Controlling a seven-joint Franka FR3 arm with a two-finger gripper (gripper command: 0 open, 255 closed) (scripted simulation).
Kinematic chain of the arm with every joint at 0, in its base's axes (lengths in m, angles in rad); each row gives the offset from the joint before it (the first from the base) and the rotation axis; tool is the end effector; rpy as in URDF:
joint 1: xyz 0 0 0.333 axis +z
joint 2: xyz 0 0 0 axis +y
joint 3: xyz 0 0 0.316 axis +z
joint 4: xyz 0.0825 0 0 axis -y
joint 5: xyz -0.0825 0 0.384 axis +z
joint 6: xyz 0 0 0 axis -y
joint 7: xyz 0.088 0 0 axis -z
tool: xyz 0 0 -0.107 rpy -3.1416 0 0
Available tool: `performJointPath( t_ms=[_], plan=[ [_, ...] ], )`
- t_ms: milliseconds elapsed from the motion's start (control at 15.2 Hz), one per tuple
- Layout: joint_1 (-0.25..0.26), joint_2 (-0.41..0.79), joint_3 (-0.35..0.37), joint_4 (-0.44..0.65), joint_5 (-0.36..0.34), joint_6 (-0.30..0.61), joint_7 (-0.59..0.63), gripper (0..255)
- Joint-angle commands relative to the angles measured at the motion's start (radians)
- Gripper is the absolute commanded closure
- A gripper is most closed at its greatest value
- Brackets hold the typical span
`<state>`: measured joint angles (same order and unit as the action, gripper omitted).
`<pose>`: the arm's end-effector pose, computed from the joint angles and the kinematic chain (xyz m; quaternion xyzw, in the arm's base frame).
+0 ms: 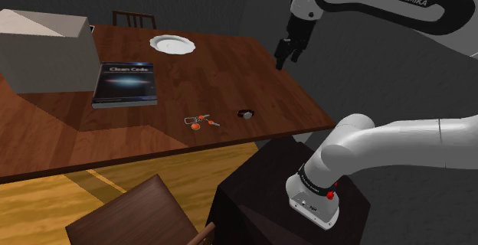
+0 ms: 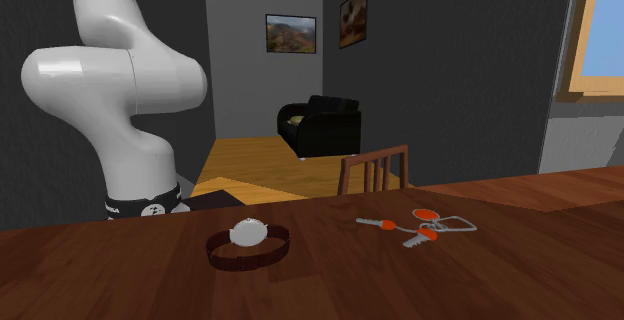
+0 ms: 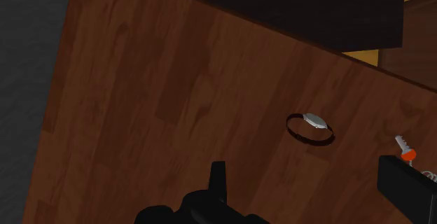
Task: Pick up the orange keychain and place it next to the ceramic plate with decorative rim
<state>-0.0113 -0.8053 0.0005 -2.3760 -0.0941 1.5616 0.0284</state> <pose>0.3002 -0.0133 0.5867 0.9987 -0.0199 -0.0041 0.0473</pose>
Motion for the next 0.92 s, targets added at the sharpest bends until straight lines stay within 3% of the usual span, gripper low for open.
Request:
performJointPath(
  t_ms=[0, 858],
  plan=[
    [0.000, 0.000, 0.000, 0.000, 0.000, 0.000, 0.000, 0],
    [0.178, 0.263, 0.033, -0.128, 0.066, 0.401, -0.205, 0]
  ],
)
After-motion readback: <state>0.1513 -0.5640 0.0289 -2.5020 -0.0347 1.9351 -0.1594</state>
